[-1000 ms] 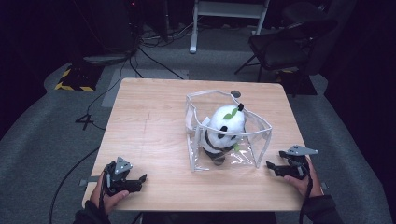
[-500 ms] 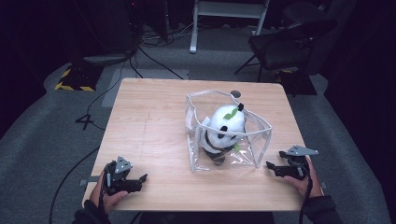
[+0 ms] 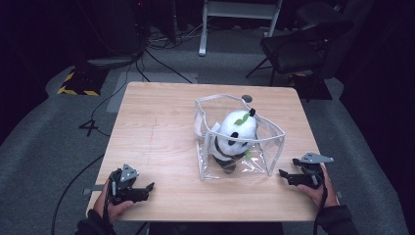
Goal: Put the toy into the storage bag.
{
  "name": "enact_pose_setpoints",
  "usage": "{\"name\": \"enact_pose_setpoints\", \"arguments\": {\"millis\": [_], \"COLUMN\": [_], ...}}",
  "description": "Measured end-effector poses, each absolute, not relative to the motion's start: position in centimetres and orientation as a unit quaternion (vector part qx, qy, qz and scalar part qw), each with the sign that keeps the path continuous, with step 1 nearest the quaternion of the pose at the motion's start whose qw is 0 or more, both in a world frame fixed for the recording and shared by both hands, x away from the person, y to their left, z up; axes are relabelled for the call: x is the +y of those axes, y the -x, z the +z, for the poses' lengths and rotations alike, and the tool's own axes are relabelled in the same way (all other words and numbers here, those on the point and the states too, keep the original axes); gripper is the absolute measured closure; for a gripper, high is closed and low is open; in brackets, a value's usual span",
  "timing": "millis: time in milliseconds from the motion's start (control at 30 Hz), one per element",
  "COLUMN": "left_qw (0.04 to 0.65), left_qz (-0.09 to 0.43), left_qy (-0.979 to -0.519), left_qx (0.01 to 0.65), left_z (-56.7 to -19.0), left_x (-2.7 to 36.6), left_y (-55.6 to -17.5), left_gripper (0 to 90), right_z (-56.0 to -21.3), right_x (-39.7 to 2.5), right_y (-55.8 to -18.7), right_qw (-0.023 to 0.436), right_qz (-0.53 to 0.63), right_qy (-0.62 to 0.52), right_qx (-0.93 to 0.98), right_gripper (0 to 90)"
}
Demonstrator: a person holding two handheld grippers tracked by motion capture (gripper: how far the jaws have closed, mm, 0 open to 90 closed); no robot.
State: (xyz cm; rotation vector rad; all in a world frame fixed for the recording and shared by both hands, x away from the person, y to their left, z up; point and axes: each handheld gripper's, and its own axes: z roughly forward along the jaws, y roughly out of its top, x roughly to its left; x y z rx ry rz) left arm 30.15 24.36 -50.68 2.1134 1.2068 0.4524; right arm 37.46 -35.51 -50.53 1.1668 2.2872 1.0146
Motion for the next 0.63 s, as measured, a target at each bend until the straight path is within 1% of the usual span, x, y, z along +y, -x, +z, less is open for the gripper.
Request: {"name": "enact_pose_setpoints", "arguments": {"millis": [633], "left_qw": [0.326], "left_qz": [0.171], "left_qy": [-0.809], "left_qx": [0.459], "left_z": [-50.66], "left_x": [24.34], "left_y": [-30.33], "left_gripper": [15.1], "right_z": [-50.53], "right_x": [-35.52], "right_y": [-37.46], "right_qw": [0.189], "right_qz": [0.361], "right_qy": [-0.414], "right_qx": [0.814], "right_gripper": [19.3]}}
